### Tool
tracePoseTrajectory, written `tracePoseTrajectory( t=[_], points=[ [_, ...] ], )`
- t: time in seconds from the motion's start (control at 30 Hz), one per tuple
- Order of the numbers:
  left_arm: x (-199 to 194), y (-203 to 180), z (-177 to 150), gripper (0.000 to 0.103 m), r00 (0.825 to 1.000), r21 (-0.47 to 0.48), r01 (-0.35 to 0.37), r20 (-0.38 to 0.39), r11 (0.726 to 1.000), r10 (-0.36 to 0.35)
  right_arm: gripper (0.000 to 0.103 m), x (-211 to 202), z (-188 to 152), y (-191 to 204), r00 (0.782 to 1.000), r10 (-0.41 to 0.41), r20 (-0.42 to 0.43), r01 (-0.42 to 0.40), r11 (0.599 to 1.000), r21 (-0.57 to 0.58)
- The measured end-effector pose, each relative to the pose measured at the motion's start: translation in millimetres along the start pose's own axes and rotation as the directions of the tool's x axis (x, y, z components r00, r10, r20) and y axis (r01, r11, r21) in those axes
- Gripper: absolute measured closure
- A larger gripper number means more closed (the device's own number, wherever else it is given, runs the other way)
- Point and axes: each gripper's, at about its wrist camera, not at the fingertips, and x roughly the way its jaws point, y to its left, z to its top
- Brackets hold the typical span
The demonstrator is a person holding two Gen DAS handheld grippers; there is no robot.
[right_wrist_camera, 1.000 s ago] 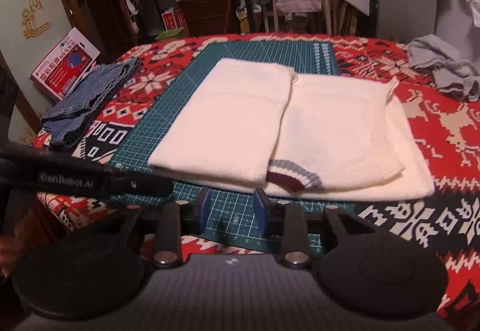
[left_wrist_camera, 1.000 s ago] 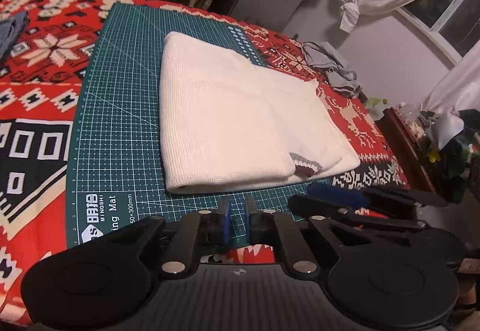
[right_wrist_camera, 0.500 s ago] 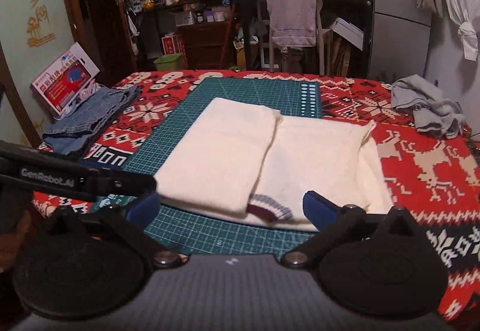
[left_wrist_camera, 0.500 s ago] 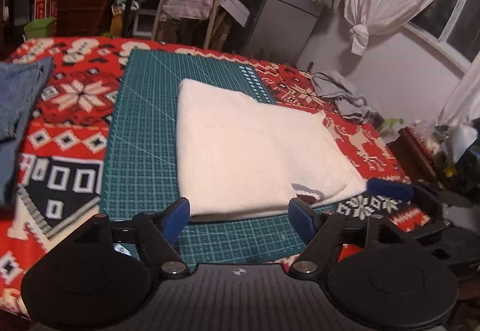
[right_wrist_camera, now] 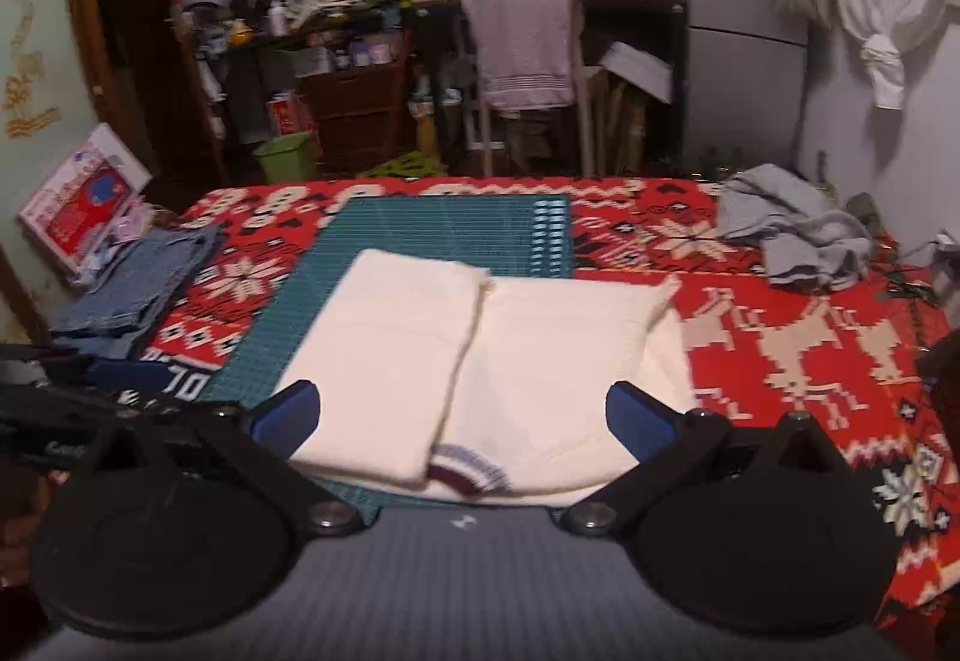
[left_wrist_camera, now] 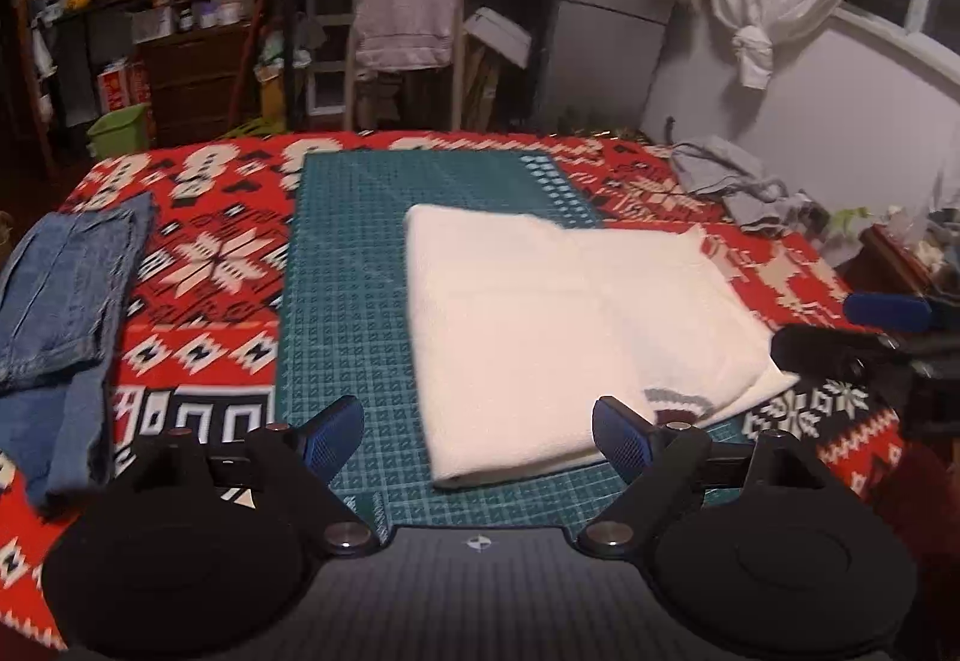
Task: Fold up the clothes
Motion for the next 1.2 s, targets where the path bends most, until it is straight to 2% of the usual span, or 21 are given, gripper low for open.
tracePoseTrajectory(
  t=[0.13, 0.2, 0.27, 0.3, 0.43, 0.5, 0.67, 0.83, 0.97, 1.03, 1.07, 1.13, 1.2],
  points=[
    [-0.5, -7.2, 7.1, 0.016, 0.992, 0.055, 0.126, 0.010, 0.991, -0.127, 0.000, 11.1, 11.1, 0.6, 0.999, -0.001, -0.049, -0.002, 0.998, -0.059],
    [2.4, -8.1, 11.9, 0.014, 0.986, 0.045, 0.169, 0.006, 0.985, -0.169, 0.000, 20.4, 13.0, 3.7, 0.994, -0.064, -0.090, 0.057, 0.995, -0.079],
    [6.0, -7.0, 16.9, 0.007, 0.984, 0.021, 0.176, 0.001, 0.984, -0.176, 0.000, 27.6, 13.4, 6.4, 0.989, -0.104, -0.102, 0.092, 0.989, -0.113],
    [8.5, -7.3, 19.7, 0.005, 0.987, 0.019, 0.161, -0.009, 0.987, -0.161, 0.000, 30.6, 13.7, 7.2, 0.988, -0.119, -0.101, 0.106, 0.986, -0.127],
    [13.2, -8.7, 27.8, 0.005, 1.000, 0.042, 0.025, -0.014, 0.999, -0.024, 0.000, 39.2, 16.9, 10.5, 0.979, -0.178, -0.100, 0.162, 0.975, -0.152],
    [15.2, -6.3, 31.3, 0.005, 1.000, 0.046, -0.013, -0.006, 0.999, 0.013, 0.000, 43.0, 20.6, 12.3, 0.976, -0.186, -0.113, 0.166, 0.973, -0.162],
    [12.3, 4.5, 37.8, 0.006, 0.995, -0.033, -0.103, 0.015, 0.994, 0.103, 0.000, 46.9, 27.7, 16.9, 0.977, -0.182, -0.110, 0.162, 0.972, -0.168],
    [9.5, 13.5, 46.4, 0.006, 0.992, -0.040, -0.119, 0.026, 0.992, 0.120, 0.000, 50.5, 32.0, 21.0, 0.978, -0.179, -0.111, 0.165, 0.978, -0.131],
    [16.0, 23.0, 53.4, 0.009, 0.998, -0.108, -0.055, -0.041, 0.993, 0.051, 0.001, 56.5, 33.0, 17.4, 0.979, -0.166, -0.118, 0.159, 0.985, -0.060],
    [19.3, 25.6, 54.4, 0.017, 0.997, -0.126, -0.050, -0.060, 0.991, 0.043, 0.005, 57.5, 32.3, 15.7, 0.985, -0.126, -0.120, 0.122, 0.992, -0.040],
    [20.6, 26.7, 53.8, 0.020, 0.997, -0.138, -0.051, -0.060, 0.989, 0.043, 0.012, 58.2, 31.6, 15.5, 0.986, -0.110, -0.122, 0.107, 0.994, -0.032],
    [22.3, 28.5, 50.6, 0.035, 0.998, -0.168, -0.046, -0.047, 0.985, 0.039, 0.022, 60.7, 28.6, 15.9, 0.987, -0.093, -0.130, 0.091, 0.996, -0.019],
    [25.2, 30.9, 48.0, 0.046, 0.999, -0.196, -0.040, -0.043, 0.980, 0.032, 0.042, 65.1, 24.7, 16.7, 0.985, -0.084, -0.149, 0.085, 0.996, -0.005]
  ],
)
